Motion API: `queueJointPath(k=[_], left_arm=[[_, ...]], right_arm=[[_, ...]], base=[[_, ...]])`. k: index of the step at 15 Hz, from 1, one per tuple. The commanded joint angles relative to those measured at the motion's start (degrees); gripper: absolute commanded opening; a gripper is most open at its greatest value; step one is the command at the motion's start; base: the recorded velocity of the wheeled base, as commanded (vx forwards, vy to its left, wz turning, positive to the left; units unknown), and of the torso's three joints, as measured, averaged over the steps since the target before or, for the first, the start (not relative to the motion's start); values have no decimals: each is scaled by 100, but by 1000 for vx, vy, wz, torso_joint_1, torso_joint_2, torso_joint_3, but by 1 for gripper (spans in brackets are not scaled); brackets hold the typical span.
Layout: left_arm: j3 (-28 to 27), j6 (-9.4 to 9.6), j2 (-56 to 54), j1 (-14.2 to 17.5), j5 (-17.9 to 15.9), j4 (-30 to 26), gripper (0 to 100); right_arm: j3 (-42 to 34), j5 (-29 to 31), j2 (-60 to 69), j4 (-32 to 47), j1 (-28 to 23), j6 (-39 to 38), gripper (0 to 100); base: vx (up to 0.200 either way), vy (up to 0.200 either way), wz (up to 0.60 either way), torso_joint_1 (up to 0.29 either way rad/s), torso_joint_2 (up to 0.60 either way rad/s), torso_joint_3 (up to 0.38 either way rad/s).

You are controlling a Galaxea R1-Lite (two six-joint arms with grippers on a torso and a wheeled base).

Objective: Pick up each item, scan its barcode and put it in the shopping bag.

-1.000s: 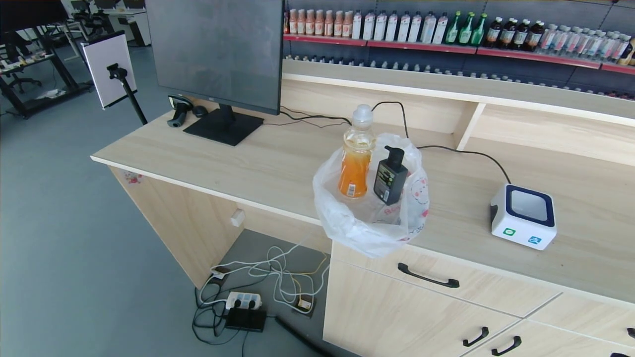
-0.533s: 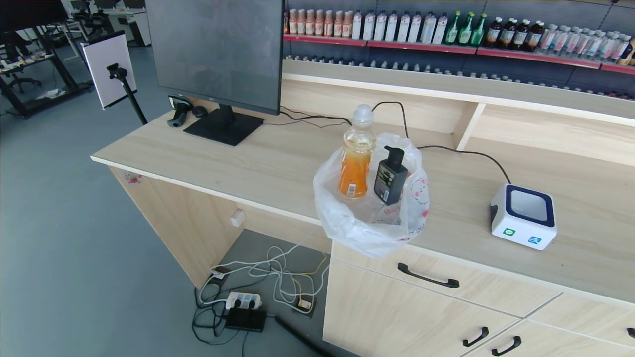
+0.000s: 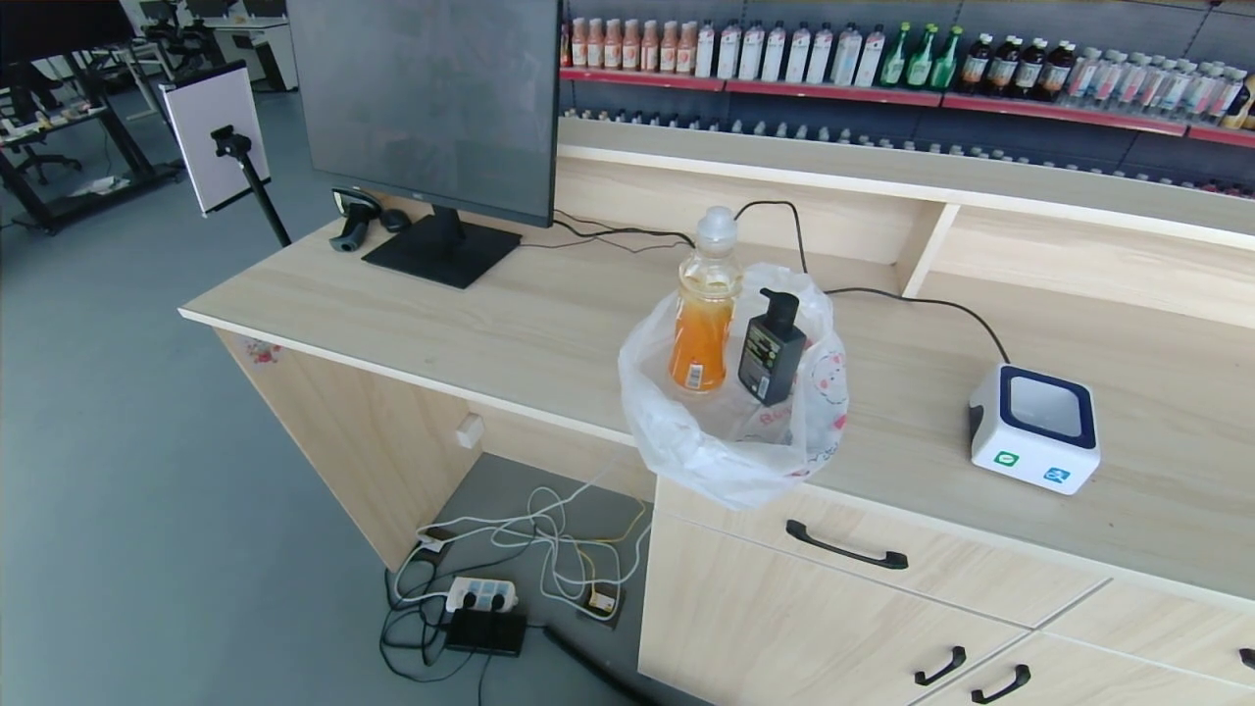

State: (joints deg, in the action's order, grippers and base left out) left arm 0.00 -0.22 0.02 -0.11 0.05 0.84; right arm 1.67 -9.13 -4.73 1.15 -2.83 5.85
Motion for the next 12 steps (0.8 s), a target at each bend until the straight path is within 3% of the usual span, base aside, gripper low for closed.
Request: queueJointPath(k=[1, 3, 8, 10, 12], left_arm=[[0, -4, -2, 2, 4, 4, 100], [0, -4, -2, 2, 4, 4, 100], [0, -4, -2, 2, 4, 4, 100], [0, -4, -2, 2, 4, 4, 100], [0, -4, -2, 2, 4, 4, 100]], right_arm=[[0, -98, -19, 0, -86, -5, 100], [0, -124, 227, 0, 248, -84, 100], [-97, 78, 473, -220, 256, 48, 100], [-167, 746, 473, -264, 256, -5, 100], [-167, 904, 473, -176, 256, -31, 100]], base=[[0, 0, 0, 0, 0, 0], [0, 0, 0, 0, 0, 0], [0, 0, 0, 0, 0, 0], [0, 0, 0, 0, 0, 0], [0, 0, 0, 0, 0, 0]])
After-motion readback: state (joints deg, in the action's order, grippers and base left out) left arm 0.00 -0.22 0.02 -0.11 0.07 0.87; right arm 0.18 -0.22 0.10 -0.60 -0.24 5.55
